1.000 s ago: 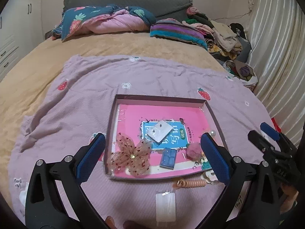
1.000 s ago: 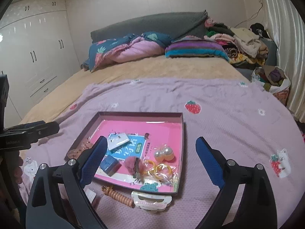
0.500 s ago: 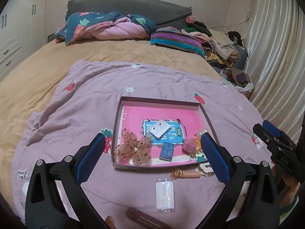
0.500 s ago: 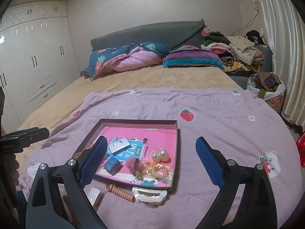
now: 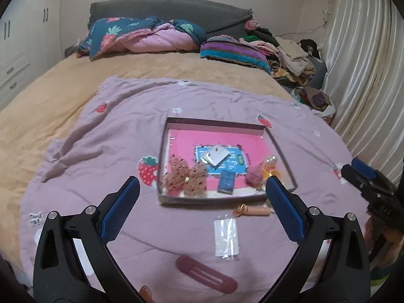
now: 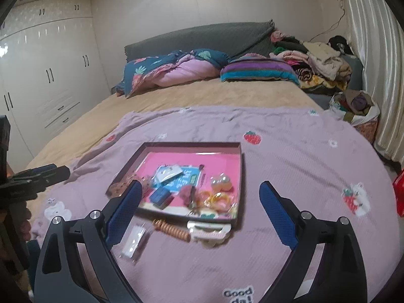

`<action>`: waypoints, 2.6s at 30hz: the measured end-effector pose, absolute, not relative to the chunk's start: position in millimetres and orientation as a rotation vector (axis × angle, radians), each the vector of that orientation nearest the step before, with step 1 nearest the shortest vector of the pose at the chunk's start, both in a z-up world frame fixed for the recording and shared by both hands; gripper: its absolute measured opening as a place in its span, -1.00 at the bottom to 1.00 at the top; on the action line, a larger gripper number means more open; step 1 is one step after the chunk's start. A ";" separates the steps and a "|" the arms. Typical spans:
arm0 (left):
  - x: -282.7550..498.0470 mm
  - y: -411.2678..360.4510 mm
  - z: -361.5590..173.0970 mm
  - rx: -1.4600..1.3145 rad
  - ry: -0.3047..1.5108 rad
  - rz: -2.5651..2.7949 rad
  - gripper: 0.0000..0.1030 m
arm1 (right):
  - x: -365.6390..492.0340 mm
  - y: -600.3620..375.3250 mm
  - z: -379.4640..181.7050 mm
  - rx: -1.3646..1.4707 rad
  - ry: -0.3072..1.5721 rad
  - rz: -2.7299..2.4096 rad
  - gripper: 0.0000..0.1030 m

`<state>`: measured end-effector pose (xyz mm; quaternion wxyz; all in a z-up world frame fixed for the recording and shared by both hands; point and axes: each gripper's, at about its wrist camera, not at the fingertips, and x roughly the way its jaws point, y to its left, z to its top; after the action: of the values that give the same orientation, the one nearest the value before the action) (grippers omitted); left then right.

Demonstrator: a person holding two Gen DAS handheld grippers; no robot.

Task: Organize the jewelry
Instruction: 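Withdraw both tools from the tray toward the remaining items, then grasp the maroon hair clip with the left tool while the right tool reaches the orange spiral hair tie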

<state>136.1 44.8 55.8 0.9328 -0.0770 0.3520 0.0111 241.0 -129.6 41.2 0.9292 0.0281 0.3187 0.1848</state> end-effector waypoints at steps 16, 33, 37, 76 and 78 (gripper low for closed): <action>98.4 36.9 29.3 -0.136 0.755 -0.014 0.81 | 200.2 -112.8 34.0 -0.021 0.671 0.386 0.81; 65.2 32.4 7.1 -0.121 0.784 -0.041 0.81 | 169.6 -97.8 29.2 -0.087 0.673 0.398 0.81; 58.9 32.8 1.3 -0.120 0.797 -0.043 0.81 | 163.8 -95.0 26.4 -0.101 0.675 0.400 0.81; 110.5 27.1 -110.5 -0.268 1.053 -0.063 0.53 | 193.0 -95.4 -45.7 -0.156 0.808 0.356 0.79; 113.6 25.7 -112.3 -0.217 1.048 -0.033 0.32 | 197.7 -90.6 -52.0 -0.178 0.818 0.357 0.78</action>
<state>113.6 25.7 -112.3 0.8602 -0.1034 0.4992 -0.0158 197.7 -90.6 -52.0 0.8983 -0.0861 0.3949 0.1723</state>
